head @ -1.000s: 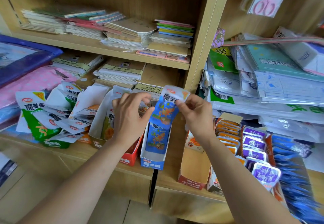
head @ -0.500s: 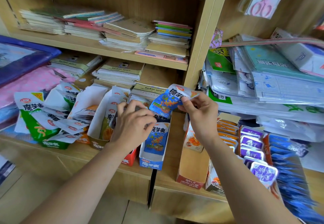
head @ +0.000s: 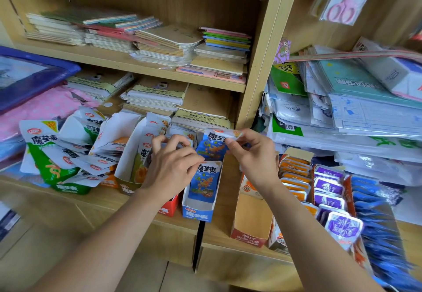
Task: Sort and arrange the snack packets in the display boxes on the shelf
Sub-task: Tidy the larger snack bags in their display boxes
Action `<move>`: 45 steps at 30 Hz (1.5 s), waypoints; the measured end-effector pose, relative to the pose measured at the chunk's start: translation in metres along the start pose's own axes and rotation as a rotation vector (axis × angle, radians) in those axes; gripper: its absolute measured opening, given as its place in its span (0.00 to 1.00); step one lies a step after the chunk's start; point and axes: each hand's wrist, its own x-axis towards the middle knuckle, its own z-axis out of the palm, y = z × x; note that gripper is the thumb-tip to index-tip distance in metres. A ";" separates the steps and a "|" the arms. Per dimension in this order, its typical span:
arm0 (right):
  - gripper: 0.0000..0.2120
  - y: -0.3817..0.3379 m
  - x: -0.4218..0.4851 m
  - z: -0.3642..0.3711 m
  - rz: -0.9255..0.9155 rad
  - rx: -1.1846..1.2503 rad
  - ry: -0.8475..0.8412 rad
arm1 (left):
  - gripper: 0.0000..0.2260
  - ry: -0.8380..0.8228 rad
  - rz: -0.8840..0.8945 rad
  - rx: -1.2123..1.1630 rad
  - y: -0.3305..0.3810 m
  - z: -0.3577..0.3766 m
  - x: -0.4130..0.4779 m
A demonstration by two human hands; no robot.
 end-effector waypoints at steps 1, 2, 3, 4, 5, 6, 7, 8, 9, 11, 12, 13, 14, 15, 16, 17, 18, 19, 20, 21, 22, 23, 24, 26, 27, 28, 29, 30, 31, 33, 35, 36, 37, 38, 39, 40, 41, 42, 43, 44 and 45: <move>0.04 0.001 0.001 0.001 0.000 -0.020 -0.013 | 0.03 0.000 -0.002 0.008 0.000 0.000 0.000; 0.04 0.001 0.002 0.003 0.005 -0.028 -0.026 | 0.03 -0.003 -0.004 0.017 0.000 0.001 0.000; 0.04 0.001 0.002 0.005 0.015 -0.022 -0.039 | 0.03 -0.008 -0.008 0.027 -0.001 0.001 0.000; 0.05 0.000 0.003 0.006 0.028 -0.014 -0.052 | 0.03 -0.016 -0.014 0.037 -0.001 0.001 0.001; 0.07 0.000 0.004 0.007 0.026 -0.024 -0.061 | 0.04 -0.023 -0.023 0.044 -0.001 0.002 0.001; 0.09 0.001 0.006 0.007 0.018 -0.054 -0.064 | 0.04 -0.028 -0.030 0.049 -0.001 0.003 0.002; 0.12 0.003 0.008 0.008 0.003 -0.108 -0.068 | 0.05 -0.032 -0.036 0.053 0.000 0.004 0.002; 0.14 0.006 0.010 0.008 -0.017 -0.183 -0.077 | 0.05 -0.033 -0.040 0.055 0.000 0.005 0.003; 0.15 0.011 0.012 0.010 -0.044 -0.278 -0.093 | 0.06 -0.031 -0.044 0.055 0.000 0.006 0.003; 0.13 0.020 0.012 0.016 -0.100 -0.433 -0.099 | 0.06 -0.019 -0.046 0.049 0.000 0.007 0.003; 0.08 0.023 0.012 0.018 -0.122 -0.460 -0.064 | 0.06 -0.012 -0.047 0.047 0.000 0.007 0.002; 0.04 0.023 0.012 0.019 -0.139 -0.456 -0.016 | 0.06 -0.007 -0.047 0.048 0.000 0.008 0.002; 0.06 0.023 0.012 0.019 -0.155 -0.432 0.039 | 0.06 -0.003 -0.047 0.052 0.000 0.008 0.002; 0.08 0.023 0.013 0.018 -0.187 -0.397 0.076 | 0.07 0.001 -0.047 0.057 0.000 0.008 0.001; 0.08 0.021 0.013 0.017 -0.231 -0.372 0.090 | 0.07 0.005 -0.045 0.062 0.000 0.008 0.001; 0.08 0.018 0.013 0.017 -0.280 -0.356 0.078 | 0.06 0.011 -0.043 0.067 0.000 0.009 0.001; 0.07 0.017 0.012 0.017 -0.322 -0.358 0.059 | 0.06 0.016 -0.042 0.071 0.000 0.009 0.001; 0.07 0.019 0.011 0.017 -0.350 -0.367 0.041 | 0.06 0.021 -0.040 0.075 0.000 0.010 0.001; 0.07 0.021 0.010 0.018 -0.362 -0.380 0.029 | 0.05 0.026 -0.039 0.081 0.000 0.010 0.001; 0.07 0.024 0.009 0.018 -0.360 -0.396 0.019 | 0.05 0.029 -0.038 0.087 0.000 0.010 0.002; 0.07 0.027 0.009 0.018 -0.354 -0.415 0.003 | 0.05 0.031 -0.039 0.092 0.001 0.009 0.001; 0.08 0.031 0.009 0.018 -0.348 -0.439 -0.016 | 0.05 0.031 -0.039 0.094 0.001 0.009 0.001; 0.08 0.033 0.009 0.019 -0.345 -0.463 -0.034 | 0.06 0.032 -0.038 0.095 0.001 0.009 0.001; 0.08 0.034 0.009 0.020 -0.348 -0.499 -0.048 | 0.08 0.030 -0.044 0.095 0.001 0.009 0.002; 0.08 0.034 0.008 0.021 -0.352 -0.512 -0.046 | 0.09 0.025 -0.053 0.097 0.001 0.009 0.002; 0.08 0.033 0.007 0.022 -0.358 -0.518 -0.042 | 0.11 0.016 -0.064 0.102 0.000 0.009 0.002; 0.09 0.032 0.005 0.022 -0.364 -0.513 -0.032 | 0.14 0.001 -0.074 0.110 -0.001 0.009 0.002; 0.10 0.031 0.005 0.022 -0.365 -0.494 -0.014 | 0.15 -0.016 -0.077 0.120 -0.002 0.009 0.002; 0.10 0.031 0.005 0.021 -0.367 -0.464 0.014 | 0.17 -0.036 -0.074 0.133 -0.002 0.009 0.003; 0.11 0.030 0.005 0.018 -0.373 -0.419 0.053 | 0.17 -0.077 -0.067 0.159 -0.003 0.010 0.004; 0.14 0.032 0.002 0.018 -0.366 -0.468 0.014 | 0.18 -0.111 -0.078 0.172 -0.002 0.010 0.007; 0.16 0.033 0.000 0.018 -0.355 -0.515 -0.032 | 0.19 -0.126 -0.089 0.178 -0.002 0.011 0.008; 0.17 0.035 -0.003 0.019 -0.341 -0.560 -0.077 | 0.20 -0.141 -0.103 0.186 -0.001 0.011 0.009; 0.19 0.037 -0.006 0.021 -0.327 -0.595 -0.107 | 0.21 -0.160 -0.117 0.195 0.000 0.011 0.010; 0.21 0.038 -0.008 0.022 -0.314 -0.621 -0.118 | 0.21 -0.177 -0.128 0.205 0.001 0.011 0.011; 0.22 0.039 -0.009 0.022 -0.306 -0.648 -0.113 | 0.22 -0.192 -0.135 0.213 0.001 0.010 0.011; 0.23 0.039 -0.010 0.023 -0.301 -0.686 -0.103 | 0.22 -0.204 -0.139 0.220 0.002 0.010 0.012; 0.24 0.037 -0.010 0.024 -0.292 -0.734 -0.101 | 0.22 -0.215 -0.143 0.225 0.002 0.010 0.013; 0.26 0.036 -0.011 0.026 -0.275 -0.778 -0.111 | 0.22 -0.224 -0.147 0.228 0.003 0.010 0.014; 0.28 0.035 -0.012 0.028 -0.249 -0.814 -0.131 | 0.22 -0.229 -0.150 0.224 0.002 0.010 0.014; 0.30 0.034 -0.013 0.030 -0.217 -0.838 -0.152 | 0.22 -0.229 -0.149 0.217 0.001 0.010 0.014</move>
